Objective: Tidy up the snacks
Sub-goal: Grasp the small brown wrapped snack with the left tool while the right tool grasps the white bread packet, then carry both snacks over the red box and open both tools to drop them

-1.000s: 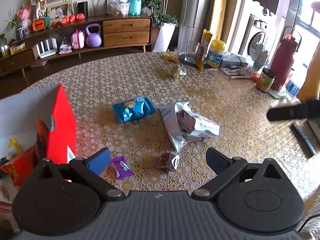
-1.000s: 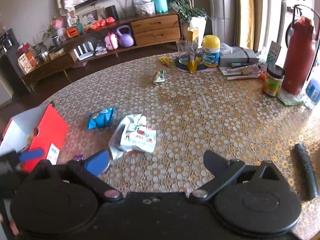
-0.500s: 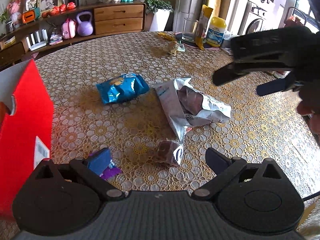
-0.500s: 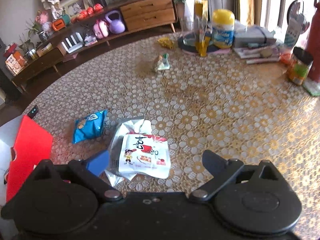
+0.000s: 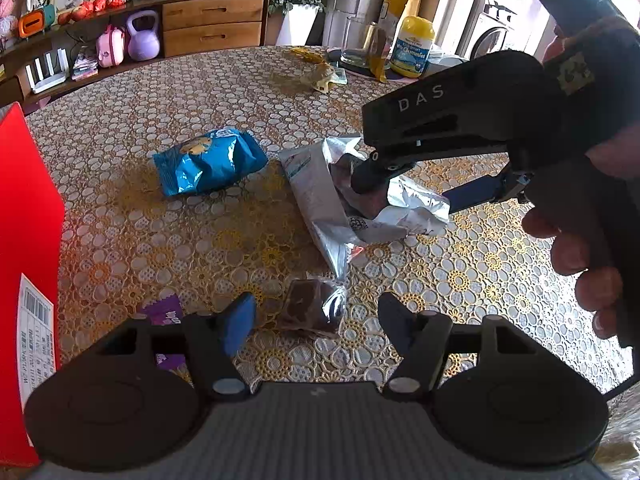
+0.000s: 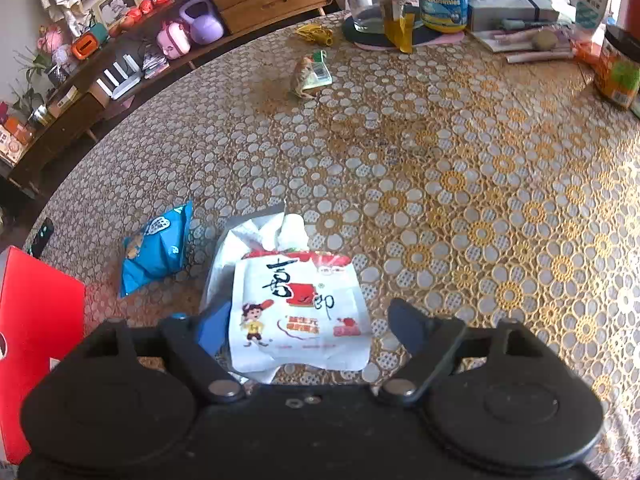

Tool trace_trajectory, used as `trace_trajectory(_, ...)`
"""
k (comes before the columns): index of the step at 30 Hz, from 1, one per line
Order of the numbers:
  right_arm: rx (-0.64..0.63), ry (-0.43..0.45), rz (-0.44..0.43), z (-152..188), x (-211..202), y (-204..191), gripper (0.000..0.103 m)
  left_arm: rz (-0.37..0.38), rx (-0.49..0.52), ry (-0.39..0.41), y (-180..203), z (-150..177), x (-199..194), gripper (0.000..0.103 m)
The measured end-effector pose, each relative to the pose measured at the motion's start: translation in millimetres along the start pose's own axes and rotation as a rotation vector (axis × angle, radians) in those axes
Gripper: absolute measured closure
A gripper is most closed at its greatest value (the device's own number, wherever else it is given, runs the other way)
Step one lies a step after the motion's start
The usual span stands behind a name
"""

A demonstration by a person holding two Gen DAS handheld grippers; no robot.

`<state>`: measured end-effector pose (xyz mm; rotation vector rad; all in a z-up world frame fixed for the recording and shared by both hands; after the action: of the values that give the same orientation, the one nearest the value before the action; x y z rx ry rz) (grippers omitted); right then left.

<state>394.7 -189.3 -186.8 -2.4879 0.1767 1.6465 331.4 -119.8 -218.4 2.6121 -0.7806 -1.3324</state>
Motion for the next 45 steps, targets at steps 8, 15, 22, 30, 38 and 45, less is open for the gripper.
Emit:
trace_trajectory(8, -0.004, 0.000, -0.016, 2, -3, -4, 0.034, 0.014, -0.021, -0.012, -2, 1, 4, 0.067)
trace_trajectory(15, -0.004, 0.013, -0.002, 6, -12, 1, 0.035, -0.014, -0.027, -0.014, -6, 1, -7, 0.068)
trace_trajectory(22, -0.014, 0.019, -0.008, 24, -36, 15, 0.035, -0.003, -0.034, -0.007, 2, 5, -25, 0.068)
trace_trajectory(30, -0.058, 0.054, -0.027, 52, -79, 23, 0.035, -0.001, -0.045, 0.021, 11, 7, -58, 0.068)
trace_trajectory(38, -0.116, 0.119, -0.048, 78, -132, 18, 0.035, -0.012, -0.059, 0.053, 18, 13, -101, 0.068)
trace_trajectory(45, -0.162, 0.167, -0.071, 96, -171, 5, 0.035, -0.018, -0.057, 0.080, 24, 15, -134, 0.068)
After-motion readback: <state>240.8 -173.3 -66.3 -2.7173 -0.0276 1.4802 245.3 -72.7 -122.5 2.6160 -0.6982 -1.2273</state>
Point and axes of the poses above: each gripper's, at about its wrist camera, not at the fingertips, and x roughly the way its jaws point, y to its right, z to its underside, the point moved 10 cm from there along x, roughly the way its jaws point, and after that the axes turned 13 degrees about z, right-handed, at the moved point
